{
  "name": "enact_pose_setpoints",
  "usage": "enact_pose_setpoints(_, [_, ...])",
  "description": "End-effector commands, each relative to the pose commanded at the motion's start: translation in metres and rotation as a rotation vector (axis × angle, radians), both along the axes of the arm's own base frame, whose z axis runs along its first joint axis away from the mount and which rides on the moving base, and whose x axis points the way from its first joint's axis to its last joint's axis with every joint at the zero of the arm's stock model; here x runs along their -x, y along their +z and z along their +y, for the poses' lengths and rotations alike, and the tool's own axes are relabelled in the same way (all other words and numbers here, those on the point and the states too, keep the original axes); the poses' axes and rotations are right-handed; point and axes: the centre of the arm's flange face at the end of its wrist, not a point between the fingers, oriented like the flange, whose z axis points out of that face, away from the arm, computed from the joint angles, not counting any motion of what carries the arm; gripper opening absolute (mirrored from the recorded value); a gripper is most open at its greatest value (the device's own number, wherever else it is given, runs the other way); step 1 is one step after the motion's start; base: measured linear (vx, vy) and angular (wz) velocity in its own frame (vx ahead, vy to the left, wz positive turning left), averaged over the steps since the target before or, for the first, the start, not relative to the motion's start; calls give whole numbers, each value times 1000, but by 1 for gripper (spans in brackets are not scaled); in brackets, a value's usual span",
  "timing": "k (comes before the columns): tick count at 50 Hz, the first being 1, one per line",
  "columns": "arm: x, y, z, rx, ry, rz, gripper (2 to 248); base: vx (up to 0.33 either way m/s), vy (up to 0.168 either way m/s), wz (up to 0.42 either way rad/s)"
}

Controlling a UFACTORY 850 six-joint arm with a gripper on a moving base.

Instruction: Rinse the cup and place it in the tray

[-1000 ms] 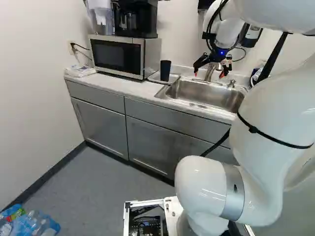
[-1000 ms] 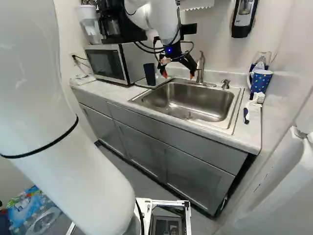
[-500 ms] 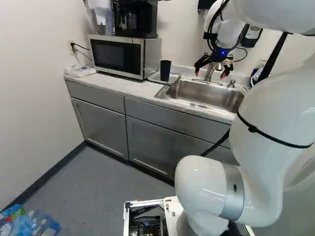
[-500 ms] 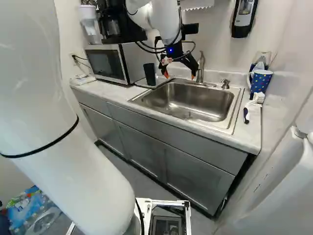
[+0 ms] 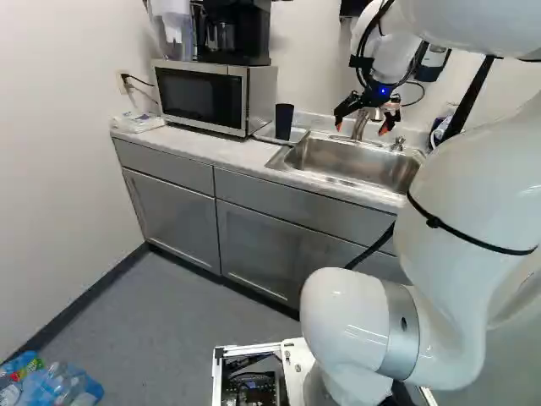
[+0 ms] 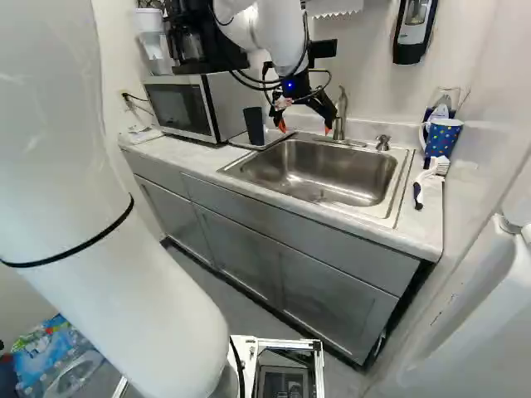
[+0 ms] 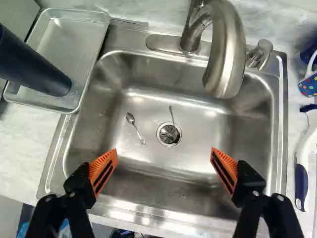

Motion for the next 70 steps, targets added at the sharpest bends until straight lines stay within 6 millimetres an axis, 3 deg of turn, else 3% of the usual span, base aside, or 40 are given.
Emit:
enact_pose_setpoints(30, [0, 0, 0, 0, 0, 0, 247, -13, 17, -2])
enact_pose_setpoints(70, [0, 0, 0, 0, 0, 0, 247, -87, 59, -17])
